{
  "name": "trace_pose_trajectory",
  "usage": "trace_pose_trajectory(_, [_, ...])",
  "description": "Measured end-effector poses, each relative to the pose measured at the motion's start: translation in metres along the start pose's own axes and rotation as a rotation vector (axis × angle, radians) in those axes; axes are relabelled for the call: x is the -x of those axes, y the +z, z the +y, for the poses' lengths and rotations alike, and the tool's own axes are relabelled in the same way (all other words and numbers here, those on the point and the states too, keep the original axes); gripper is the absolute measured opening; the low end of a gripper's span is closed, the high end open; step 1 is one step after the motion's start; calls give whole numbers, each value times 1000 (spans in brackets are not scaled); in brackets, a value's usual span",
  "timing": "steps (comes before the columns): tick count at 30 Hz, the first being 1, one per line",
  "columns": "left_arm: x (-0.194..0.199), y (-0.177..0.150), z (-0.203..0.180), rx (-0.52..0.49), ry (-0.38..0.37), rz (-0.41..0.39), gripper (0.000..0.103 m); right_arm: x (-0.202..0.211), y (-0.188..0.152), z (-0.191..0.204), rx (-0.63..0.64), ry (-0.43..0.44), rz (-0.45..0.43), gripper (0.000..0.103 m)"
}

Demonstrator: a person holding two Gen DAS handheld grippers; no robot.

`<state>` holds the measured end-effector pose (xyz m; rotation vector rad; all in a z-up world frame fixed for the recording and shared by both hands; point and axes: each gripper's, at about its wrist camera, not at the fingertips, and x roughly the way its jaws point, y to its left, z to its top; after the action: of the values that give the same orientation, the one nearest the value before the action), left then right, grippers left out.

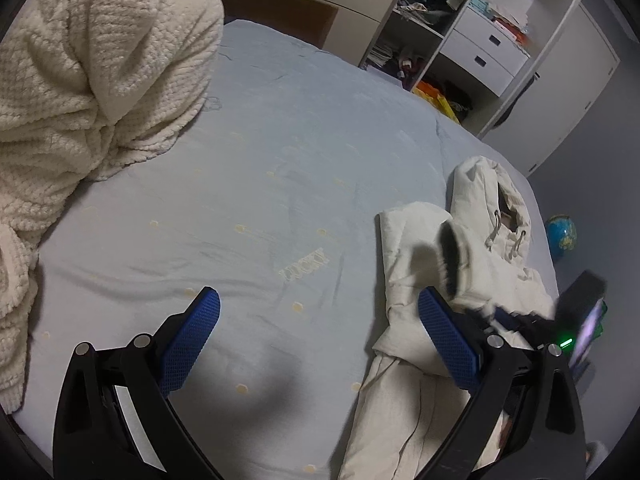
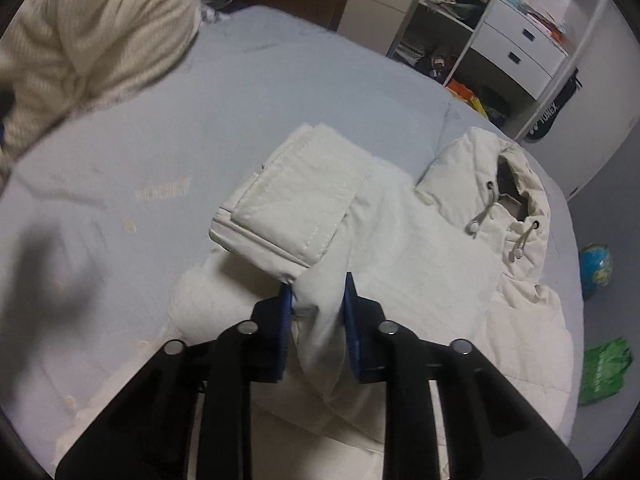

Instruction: Fold large clothes

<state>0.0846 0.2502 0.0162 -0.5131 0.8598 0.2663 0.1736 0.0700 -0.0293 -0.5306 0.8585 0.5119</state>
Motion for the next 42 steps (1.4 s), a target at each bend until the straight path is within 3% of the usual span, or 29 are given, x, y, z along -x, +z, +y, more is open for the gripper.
trace_pose_trajectory(5, [-5, -3, -8, -26, 5, 14, 96, 30, -2, -54, -133, 22, -66, 18])
trace_pose_trajectory(12, [-17, -11, -20, -69, 20, 50, 96, 51, -32, -145, -415, 60, -103, 18])
trace_pose_trajectory(20, [-24, -20, -36, -133, 27, 72, 96, 57, -107, -231, -750, 129, -136, 18])
trace_pose_trajectory(25, [-31, -25, -46, -158, 31, 90, 96, 39, -168, -272, -997, 180, -112, 19])
trace_pose_trajectory(30, [-40, -30, -64, -198, 17, 112, 96, 12, -208, -287, -1145, 232, -44, 20])
trace_pose_trajectory(33, [-46, -33, -78, -227, 0, 124, 96, 1, -231, -289, -1200, 236, 1, 28])
trace_pose_trajectory(36, [-54, -37, -94, -251, -13, 140, 96, 1, -244, -289, -1212, 237, -1, 32])
trace_pose_trajectory(39, [-62, -41, -111, -277, -30, 153, 96, 7, -255, -293, -1215, 239, -15, 42])
trace_pose_trajectory(42, [-70, -45, -130, -304, -47, 167, 96, 15, -262, -301, -1227, 226, -36, 43])
